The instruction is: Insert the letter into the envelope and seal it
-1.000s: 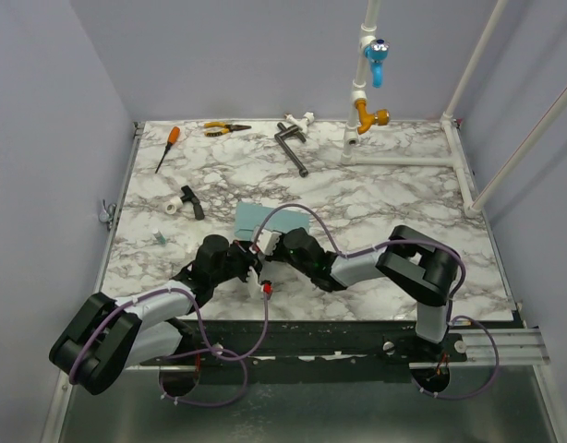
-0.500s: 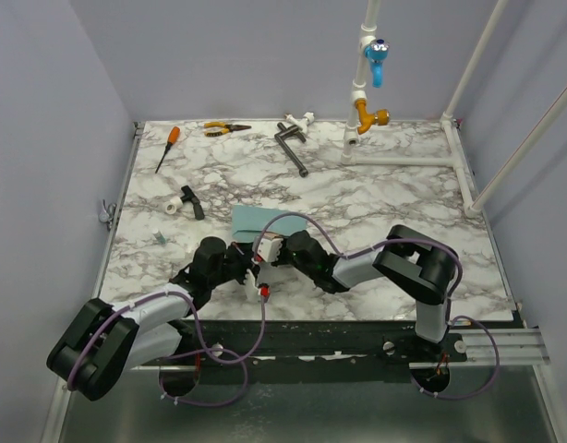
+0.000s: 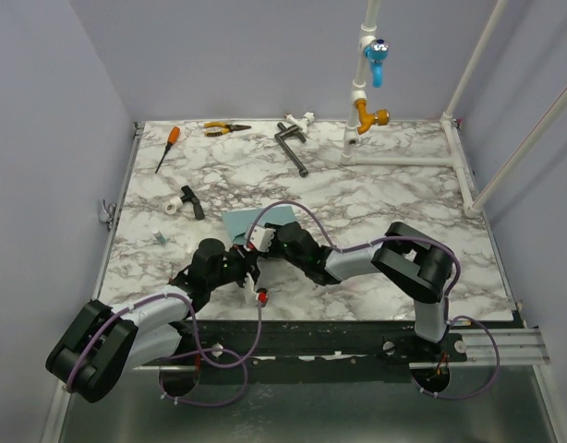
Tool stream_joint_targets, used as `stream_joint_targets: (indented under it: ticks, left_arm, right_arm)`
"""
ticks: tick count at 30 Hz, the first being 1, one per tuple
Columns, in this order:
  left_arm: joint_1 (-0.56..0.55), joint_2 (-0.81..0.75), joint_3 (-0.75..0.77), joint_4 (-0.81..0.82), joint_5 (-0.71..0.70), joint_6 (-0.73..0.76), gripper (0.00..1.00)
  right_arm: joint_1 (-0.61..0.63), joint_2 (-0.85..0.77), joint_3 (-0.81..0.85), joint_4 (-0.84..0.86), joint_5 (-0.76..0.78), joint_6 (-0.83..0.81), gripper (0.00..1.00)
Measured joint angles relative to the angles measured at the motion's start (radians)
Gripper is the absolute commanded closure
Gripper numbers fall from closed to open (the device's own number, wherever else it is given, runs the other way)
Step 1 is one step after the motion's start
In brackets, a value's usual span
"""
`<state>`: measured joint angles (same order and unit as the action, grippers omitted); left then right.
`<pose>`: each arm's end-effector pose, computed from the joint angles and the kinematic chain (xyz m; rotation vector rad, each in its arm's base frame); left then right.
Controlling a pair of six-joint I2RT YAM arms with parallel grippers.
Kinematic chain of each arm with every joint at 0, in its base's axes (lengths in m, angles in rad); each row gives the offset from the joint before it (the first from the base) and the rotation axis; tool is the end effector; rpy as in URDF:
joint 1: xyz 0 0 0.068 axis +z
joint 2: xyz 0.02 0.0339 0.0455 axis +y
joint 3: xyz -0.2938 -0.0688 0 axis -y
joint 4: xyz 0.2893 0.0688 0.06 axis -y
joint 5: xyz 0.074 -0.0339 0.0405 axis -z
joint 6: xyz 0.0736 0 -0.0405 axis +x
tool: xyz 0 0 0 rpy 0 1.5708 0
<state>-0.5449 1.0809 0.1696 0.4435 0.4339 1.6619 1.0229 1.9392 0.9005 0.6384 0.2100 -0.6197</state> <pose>0.1824 -0.1468 0.1174 1.8931 0.6540 0.2760 0.2520 0.3836 0.1118 -1.3398 1.4337 0.0576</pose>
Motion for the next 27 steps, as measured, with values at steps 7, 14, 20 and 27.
stream_joint_targets:
  ticks: [7,14,20,27]
  left_arm:
    - [0.015,0.0,0.0,-0.045,0.012,0.024,1.0]
    - [0.022,-0.002,0.0,-0.087,0.016,0.027,1.0]
    - [0.022,-0.024,0.0,-0.094,0.027,0.043,1.0]
    - [0.022,-0.029,0.0,-0.095,0.031,0.053,1.0]
  right_arm:
    - [-0.006,-0.078,-0.025,-0.064,-0.095,0.037,0.19]
    - [-0.006,-0.166,-0.048,-0.143,-0.213,0.036,0.22]
    - [-0.011,-0.219,-0.089,-0.212,-0.303,0.078,0.24]
    - [-0.063,-0.218,-0.089,-0.243,-0.339,0.122,0.24]
